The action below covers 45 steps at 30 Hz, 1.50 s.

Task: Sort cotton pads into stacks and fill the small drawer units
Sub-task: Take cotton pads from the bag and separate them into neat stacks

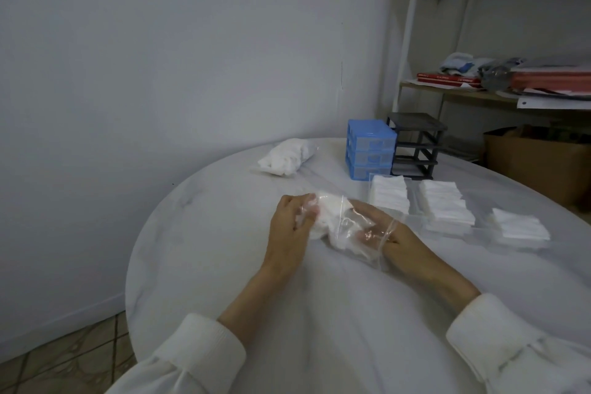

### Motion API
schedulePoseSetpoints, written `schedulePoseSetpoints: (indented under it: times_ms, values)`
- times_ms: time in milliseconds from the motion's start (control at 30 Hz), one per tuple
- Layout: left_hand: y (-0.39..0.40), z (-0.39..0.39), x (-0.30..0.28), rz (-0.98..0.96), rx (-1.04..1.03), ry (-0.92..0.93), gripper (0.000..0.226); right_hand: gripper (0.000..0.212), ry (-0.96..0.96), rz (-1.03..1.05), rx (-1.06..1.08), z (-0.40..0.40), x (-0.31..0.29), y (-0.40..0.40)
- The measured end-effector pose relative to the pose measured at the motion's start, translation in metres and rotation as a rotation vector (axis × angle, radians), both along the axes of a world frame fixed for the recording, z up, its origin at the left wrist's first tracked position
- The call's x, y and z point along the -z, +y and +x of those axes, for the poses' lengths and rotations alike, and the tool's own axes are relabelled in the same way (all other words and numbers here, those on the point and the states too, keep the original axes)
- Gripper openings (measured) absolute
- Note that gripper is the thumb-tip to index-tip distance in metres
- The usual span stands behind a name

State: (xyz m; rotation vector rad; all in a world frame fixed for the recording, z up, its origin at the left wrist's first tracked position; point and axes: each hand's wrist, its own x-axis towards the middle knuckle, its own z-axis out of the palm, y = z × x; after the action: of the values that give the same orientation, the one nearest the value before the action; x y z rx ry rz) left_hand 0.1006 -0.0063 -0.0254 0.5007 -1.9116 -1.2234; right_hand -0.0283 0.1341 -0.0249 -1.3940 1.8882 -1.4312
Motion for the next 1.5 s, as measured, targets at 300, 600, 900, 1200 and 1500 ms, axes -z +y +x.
schedulePoseSetpoints:
  times_ms: [300, 600, 900, 1200, 1500]
  values:
    - [-0.008, -0.004, 0.009, -0.269, 0.057, -0.129, 0.055, 0.057, -0.016, -0.048, 0.007, 0.002, 0.001, -0.002]
    - [-0.008, -0.005, 0.009, -0.081, 0.218, -0.111, 0.057, 0.043, -0.037, -0.076, 0.067, 0.007, -0.002, -0.003]
    - [-0.004, -0.007, 0.010, -0.190, 0.073, -0.070, 0.054, 0.019, -0.089, -0.142, 0.109, 0.005, -0.001, -0.008]
    - [-0.012, -0.003, 0.004, -0.307, -0.177, -0.016, 0.048, 0.030, 0.030, -0.066, 0.049, 0.007, -0.010, 0.005]
    - [0.000, 0.000, 0.014, -0.397, -0.070, -0.319, 0.097, 0.049, 0.026, -0.032, 0.023, 0.003, -0.008, 0.002]
